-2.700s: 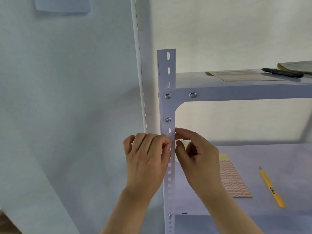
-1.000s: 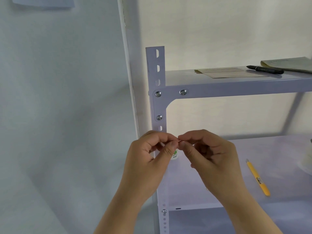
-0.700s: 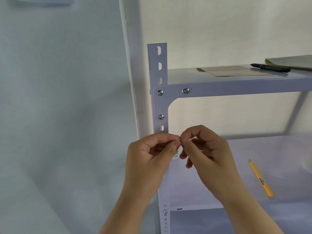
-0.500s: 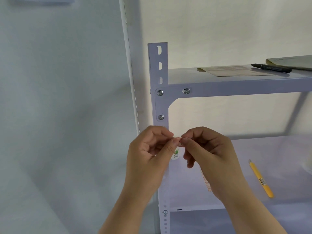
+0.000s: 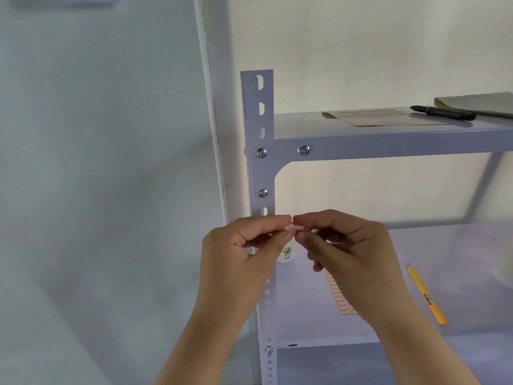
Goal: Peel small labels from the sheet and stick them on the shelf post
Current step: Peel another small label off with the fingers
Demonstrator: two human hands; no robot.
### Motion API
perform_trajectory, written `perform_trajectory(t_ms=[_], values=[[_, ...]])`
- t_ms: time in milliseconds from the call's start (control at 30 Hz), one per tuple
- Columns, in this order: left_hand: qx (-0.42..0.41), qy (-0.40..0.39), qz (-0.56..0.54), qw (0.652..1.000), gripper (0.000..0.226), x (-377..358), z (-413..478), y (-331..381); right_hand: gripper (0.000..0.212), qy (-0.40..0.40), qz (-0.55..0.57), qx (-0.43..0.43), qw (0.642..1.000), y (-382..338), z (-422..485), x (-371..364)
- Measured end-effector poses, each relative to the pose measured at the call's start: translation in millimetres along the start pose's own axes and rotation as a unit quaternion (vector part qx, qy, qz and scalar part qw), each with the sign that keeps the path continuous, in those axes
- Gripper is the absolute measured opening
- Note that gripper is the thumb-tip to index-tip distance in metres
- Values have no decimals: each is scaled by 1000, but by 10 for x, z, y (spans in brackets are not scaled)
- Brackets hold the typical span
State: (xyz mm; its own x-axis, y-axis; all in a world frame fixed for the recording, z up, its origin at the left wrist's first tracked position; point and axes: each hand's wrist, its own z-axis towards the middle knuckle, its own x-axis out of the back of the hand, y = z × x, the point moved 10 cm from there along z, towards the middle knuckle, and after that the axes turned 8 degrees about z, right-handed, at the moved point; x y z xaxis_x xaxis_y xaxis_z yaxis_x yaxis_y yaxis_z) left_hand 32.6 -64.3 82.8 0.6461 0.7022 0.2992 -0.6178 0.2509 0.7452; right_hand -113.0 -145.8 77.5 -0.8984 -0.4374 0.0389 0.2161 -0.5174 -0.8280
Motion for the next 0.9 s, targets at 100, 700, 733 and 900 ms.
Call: perform_trajectory(t_ms=[100,700,733,900], values=[[-80,39,99,991,18,47,-27,146,30,-4,-57,23,998,-57,2,-22],[25,35,-16,999,23,-59,-97,-8,15,32,35,-16,999,-8,-30,94],[35,35,-34,998,23,-61,-92,-25,15,37,39,-14,998,-17,-32,111],[-1,37,-26,999,23,-45,-79,89,20,39,-10,2,999,-63,-59,119]])
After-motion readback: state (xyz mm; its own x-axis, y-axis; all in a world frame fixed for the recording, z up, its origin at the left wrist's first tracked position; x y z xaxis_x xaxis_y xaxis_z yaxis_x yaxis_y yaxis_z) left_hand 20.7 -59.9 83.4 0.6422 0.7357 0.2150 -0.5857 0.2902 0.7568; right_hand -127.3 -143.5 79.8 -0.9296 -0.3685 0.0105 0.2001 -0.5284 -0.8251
